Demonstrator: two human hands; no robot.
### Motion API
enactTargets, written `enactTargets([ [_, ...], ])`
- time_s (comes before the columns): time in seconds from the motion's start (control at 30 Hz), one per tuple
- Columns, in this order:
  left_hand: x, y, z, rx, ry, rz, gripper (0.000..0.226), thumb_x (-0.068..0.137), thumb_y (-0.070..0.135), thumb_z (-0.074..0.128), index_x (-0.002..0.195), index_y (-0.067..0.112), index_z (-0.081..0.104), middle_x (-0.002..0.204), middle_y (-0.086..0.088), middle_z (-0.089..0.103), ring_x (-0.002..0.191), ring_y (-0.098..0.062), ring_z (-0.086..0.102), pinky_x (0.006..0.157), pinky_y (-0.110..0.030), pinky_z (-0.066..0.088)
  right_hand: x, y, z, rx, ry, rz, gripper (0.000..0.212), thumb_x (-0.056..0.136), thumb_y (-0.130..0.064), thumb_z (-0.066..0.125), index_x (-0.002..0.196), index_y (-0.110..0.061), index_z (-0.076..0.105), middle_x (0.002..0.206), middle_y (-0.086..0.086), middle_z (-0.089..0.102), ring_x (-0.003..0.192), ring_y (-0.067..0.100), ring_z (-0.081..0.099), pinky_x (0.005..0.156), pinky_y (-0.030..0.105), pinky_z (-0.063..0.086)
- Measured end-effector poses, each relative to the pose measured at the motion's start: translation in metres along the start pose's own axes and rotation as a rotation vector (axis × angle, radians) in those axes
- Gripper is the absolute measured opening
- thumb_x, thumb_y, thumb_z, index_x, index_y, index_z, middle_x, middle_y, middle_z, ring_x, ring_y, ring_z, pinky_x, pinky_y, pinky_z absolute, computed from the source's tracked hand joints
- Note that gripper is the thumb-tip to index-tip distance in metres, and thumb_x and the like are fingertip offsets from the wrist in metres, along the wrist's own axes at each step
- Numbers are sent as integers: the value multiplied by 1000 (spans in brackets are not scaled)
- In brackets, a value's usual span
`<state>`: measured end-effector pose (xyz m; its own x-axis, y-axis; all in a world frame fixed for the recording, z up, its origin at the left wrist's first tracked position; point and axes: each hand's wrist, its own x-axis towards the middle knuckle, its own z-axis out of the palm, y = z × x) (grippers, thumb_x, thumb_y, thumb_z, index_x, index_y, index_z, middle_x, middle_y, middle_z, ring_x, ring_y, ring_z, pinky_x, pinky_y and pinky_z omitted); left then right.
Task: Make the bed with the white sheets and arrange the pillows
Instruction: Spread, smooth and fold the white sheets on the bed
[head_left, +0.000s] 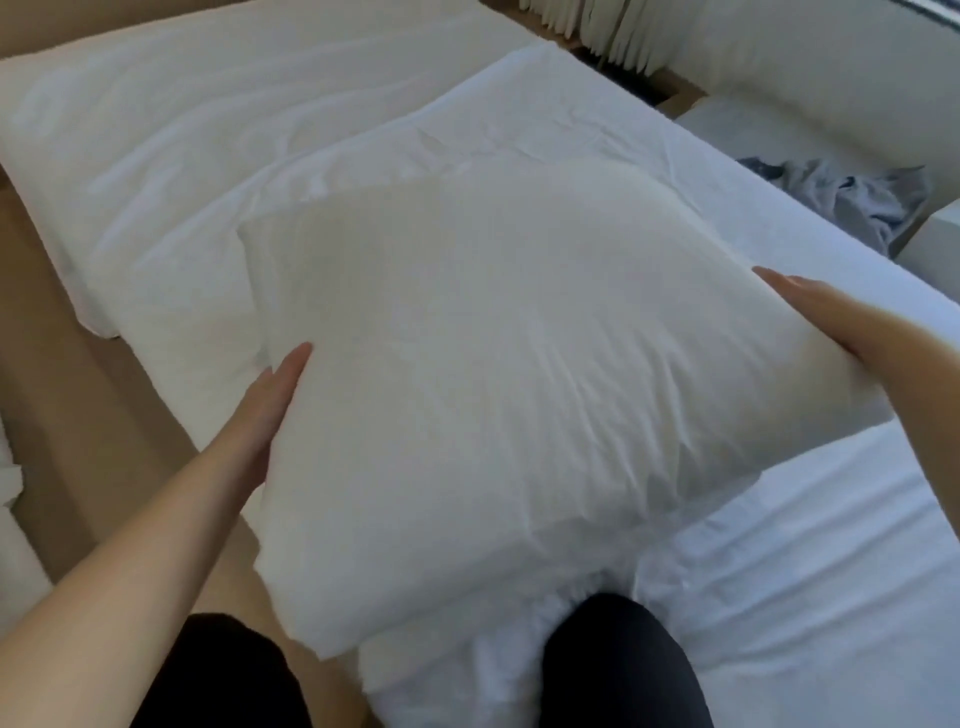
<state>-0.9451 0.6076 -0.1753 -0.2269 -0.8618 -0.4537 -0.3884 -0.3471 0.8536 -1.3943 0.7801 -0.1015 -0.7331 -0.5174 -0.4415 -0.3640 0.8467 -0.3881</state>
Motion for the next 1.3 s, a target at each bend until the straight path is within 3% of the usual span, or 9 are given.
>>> enactTargets([
  [0.1,-23,-7,-2,-20,-114,82,24,102,31,41,118,27,59,105,14,62,74,17,61,61,-2,44,-24,27,15,67,58,-11,64,100,-58,30,147,-16,40,154,11,35,139,34,33,116,47,16],
  [0.27,-60,-28,-10,-202,-171,10,52,94,44,52,141,22,46,122,14,57,77,17,56,60,-8,45,-45,61,31,142,199,0,79,91,-67,34,140,-7,47,146,18,43,130,40,40,109,49,27],
  [0.37,-113,-43,-3,-252,-202,-40,73,72,60,70,132,23,51,95,23,62,65,23,57,53,-1,42,-59,82,39,364,209,64,71,89,-65,49,135,-12,50,134,11,49,113,36,51,90,50,48],
  [0.47,-153,-73,8,-297,-312,-215,100,38,75,81,127,36,58,111,14,71,105,-9,65,82,-34,51,-73,101,53,663,57,155,89,67,-73,66,138,-25,44,134,4,48,108,32,57,79,52,54],
  [0.6,-168,-104,34,-485,-395,-440,70,69,67,69,132,38,54,122,6,68,113,-21,63,97,-66,39,-79,108,78,882,-51,191,93,64,-75,65,144,-38,35,142,2,40,117,34,52,87,64,48],
  [0.77,-158,-113,60,-674,-213,-355,94,46,69,81,130,33,57,115,2,71,96,-18,71,63,-46,58,-77,111,89,901,-68,154,99,53,-85,65,139,-45,39,146,-3,40,132,30,42,95,73,37],
  [1.03,-100,-93,66,-629,212,86,43,83,38,72,121,25,56,127,6,60,119,-14,57,110,-39,40,-67,116,90,767,-174,189,73,81,-79,44,134,-28,48,116,11,58,105,30,58,84,63,48],
  [1.2,-78,-104,35,-508,7,46,93,62,74,71,137,22,52,133,7,60,123,-12,55,110,-42,39,-72,106,95,749,-84,155,86,76,-85,40,139,-28,44,125,10,55,116,32,55,93,55,45],
  [1.3,-106,-128,29,-561,22,-29,83,68,77,57,136,31,48,132,10,59,122,-9,55,100,-41,43,-74,119,104,918,-28,108,117,45,-99,44,144,-36,40,133,1,53,117,20,54,96,51,39],
])
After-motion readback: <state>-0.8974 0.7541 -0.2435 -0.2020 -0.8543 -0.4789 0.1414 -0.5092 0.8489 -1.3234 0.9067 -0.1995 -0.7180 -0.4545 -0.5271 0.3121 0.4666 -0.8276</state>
